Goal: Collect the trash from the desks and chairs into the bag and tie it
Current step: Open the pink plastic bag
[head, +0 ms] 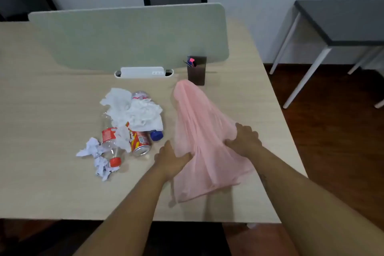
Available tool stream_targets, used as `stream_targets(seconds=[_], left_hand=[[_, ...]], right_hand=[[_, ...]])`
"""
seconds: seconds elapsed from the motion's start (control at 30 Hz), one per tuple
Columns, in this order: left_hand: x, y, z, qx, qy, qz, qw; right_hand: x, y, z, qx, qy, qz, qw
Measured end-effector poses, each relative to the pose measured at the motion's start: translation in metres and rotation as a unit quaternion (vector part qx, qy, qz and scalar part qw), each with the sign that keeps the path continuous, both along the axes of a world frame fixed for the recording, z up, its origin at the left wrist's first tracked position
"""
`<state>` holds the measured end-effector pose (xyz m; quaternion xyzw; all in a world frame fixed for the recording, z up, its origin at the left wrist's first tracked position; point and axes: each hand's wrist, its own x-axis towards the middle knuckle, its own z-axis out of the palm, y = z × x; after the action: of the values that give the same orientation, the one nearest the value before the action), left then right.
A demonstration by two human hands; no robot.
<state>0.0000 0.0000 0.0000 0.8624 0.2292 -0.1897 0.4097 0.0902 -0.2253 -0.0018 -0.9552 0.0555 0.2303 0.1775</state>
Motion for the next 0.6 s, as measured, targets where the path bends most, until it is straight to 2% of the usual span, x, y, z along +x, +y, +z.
stream_targets(seconds=[0.1, 0.17, 0.23, 0.3, 0.37, 0.47, 0.6], left_hand=[[-0.004, -0.020, -0.015, 0.052, 0.058, 0.020, 0.997], [-0.010, -0.032, -0.023, 0.067, 0.038, 0.042, 0.996], [-0.012, -0.038, -0.029, 0.030, 0.017, 0.074, 0.997], [-0.014, -0.043, -0.028, 0.031, 0.002, 0.083, 0.996], [-0.014, -0.045, -0.019, 0.056, -0.048, 0.078, 0.994], [0.001, -0.043, 0.009, 0.094, -0.132, 0.044, 0.986], [0.031, -0.030, 0.070, 0.088, -0.251, 0.038, 0.963]], right_hand=[[-0.010, -0.008, -0.017, -0.022, 0.009, -0.025, 0.999], [-0.022, -0.012, -0.029, -0.035, 0.000, -0.037, 0.999], [-0.032, -0.013, -0.038, -0.043, -0.025, -0.040, 0.998], [-0.043, -0.013, -0.041, -0.039, -0.046, -0.029, 0.998], [-0.047, -0.013, -0.036, 0.015, -0.088, -0.055, 0.994], [-0.037, -0.007, 0.001, 0.129, -0.175, -0.104, 0.970], [-0.014, 0.011, 0.073, 0.198, -0.290, -0.085, 0.932]])
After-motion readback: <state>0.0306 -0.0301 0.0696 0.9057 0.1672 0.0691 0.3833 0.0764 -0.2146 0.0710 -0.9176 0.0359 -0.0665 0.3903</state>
